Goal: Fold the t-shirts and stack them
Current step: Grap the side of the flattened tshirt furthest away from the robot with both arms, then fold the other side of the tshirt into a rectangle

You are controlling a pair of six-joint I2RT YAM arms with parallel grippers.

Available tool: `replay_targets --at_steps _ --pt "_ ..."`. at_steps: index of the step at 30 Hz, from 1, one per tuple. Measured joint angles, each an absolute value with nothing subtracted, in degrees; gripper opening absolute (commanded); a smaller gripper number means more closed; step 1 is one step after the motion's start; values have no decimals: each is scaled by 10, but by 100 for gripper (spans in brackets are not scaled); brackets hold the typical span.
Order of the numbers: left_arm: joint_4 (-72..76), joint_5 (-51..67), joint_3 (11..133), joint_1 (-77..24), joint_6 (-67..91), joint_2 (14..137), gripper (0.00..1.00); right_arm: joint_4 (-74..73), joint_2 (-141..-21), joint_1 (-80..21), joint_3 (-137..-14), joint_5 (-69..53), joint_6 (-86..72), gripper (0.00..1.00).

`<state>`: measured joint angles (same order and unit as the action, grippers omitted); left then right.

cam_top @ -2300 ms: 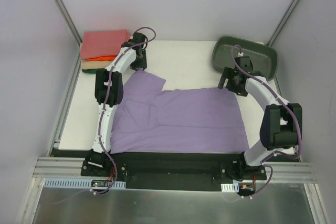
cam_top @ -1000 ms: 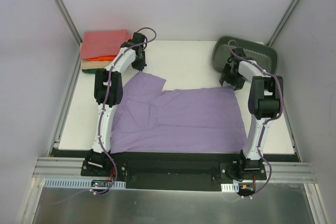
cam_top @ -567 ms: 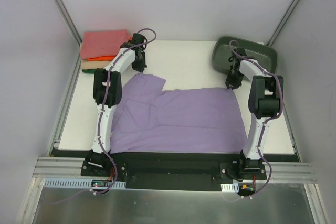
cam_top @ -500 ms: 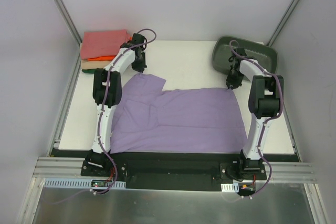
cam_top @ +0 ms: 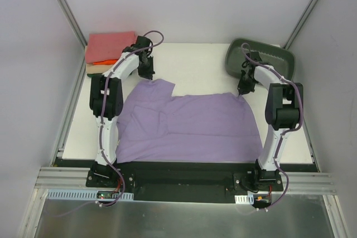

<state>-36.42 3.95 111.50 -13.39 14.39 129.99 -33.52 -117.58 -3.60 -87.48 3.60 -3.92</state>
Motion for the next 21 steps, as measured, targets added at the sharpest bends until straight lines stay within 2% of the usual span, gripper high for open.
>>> replay_targets --at_steps 9,21 --pt "-310 77 919 -138 170 1133 0 -301 -1058 -58 -757 21 -36 1" --pt "-215 88 568 -161 228 820 0 -291 -886 -76 -625 24 -34 1"
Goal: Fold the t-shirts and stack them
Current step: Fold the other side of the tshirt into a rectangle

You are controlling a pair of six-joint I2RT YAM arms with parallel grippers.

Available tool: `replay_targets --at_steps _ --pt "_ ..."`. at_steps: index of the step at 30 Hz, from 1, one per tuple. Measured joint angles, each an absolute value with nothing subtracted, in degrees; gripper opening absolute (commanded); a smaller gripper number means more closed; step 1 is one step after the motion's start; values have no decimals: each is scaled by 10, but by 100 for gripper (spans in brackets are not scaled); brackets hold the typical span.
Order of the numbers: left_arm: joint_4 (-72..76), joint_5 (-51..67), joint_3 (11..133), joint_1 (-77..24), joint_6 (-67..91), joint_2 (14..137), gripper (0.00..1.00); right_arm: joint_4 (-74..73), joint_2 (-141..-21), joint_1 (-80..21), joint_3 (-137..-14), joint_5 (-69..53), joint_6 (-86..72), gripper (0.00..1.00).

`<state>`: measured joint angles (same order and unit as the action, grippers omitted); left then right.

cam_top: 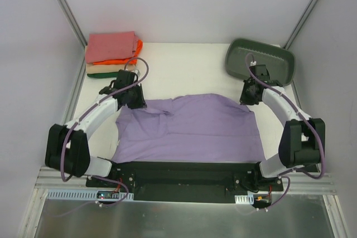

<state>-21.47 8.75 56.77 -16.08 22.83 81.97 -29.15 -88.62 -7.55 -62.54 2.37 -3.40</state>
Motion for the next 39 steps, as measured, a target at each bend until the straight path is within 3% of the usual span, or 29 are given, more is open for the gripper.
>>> replay_targets --at_steps 13,29,39 --pt "-203 85 404 -161 306 562 0 -322 -813 -75 -585 69 -22 1" --pt "-312 -8 373 -161 401 423 0 -341 -753 -46 -579 95 -5 1" --pt "-369 -17 369 -161 426 403 0 -341 -753 -45 -573 95 7 1"
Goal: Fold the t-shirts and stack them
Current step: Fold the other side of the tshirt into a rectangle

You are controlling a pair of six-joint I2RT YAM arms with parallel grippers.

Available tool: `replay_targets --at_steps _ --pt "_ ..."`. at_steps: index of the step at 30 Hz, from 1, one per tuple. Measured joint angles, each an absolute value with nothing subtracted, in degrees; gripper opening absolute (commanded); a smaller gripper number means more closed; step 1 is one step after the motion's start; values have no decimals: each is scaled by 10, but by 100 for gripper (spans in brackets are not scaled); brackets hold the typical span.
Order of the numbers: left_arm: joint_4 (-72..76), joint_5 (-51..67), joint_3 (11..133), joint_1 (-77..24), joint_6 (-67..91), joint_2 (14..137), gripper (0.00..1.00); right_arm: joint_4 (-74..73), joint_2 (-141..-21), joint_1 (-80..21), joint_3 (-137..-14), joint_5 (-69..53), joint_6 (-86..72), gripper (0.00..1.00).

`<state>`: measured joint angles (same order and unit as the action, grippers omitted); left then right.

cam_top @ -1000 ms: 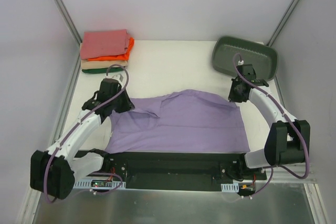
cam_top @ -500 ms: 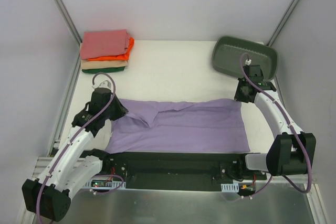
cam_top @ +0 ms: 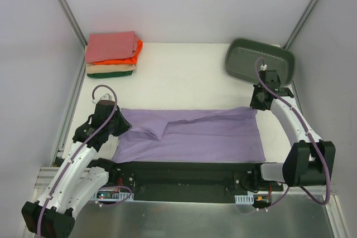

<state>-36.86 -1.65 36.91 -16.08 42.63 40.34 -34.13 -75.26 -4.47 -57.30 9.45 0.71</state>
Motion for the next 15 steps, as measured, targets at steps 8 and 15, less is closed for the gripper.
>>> replay_targets --at_steps 8,15 --pt "-404 -18 368 -161 446 372 0 -340 -754 -41 -573 95 11 1" --pt "-415 -14 335 -161 456 360 0 -337 -757 -39 -572 94 11 2"
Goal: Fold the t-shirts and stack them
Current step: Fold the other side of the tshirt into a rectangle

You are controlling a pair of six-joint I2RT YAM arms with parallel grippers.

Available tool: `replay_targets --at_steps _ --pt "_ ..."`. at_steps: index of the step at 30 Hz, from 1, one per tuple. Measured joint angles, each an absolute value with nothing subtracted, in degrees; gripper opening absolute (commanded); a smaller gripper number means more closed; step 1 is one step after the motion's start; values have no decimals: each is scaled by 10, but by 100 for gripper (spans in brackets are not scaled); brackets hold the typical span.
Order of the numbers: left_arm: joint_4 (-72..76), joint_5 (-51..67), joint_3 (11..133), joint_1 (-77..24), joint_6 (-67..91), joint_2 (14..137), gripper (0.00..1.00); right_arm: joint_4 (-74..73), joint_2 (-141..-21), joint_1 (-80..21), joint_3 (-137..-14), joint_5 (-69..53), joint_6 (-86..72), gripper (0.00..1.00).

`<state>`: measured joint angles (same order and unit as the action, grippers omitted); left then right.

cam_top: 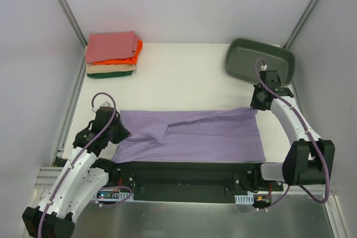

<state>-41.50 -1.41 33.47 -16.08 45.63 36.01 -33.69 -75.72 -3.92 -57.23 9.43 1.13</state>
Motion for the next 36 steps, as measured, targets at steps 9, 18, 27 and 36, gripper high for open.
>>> replay_targets --at_steps 9,18,27,36 --pt "-428 -7 302 -161 488 357 11 -332 -781 -39 -534 97 10 11" --pt "-447 -10 279 -161 526 326 97 -331 -784 -38 -524 133 -5 76" --pt "-458 -39 324 -161 528 318 99 -321 -658 -45 -492 33 7 96" --pt "-401 -36 332 -161 510 436 99 -189 -572 -348 -412 -170 35 97"
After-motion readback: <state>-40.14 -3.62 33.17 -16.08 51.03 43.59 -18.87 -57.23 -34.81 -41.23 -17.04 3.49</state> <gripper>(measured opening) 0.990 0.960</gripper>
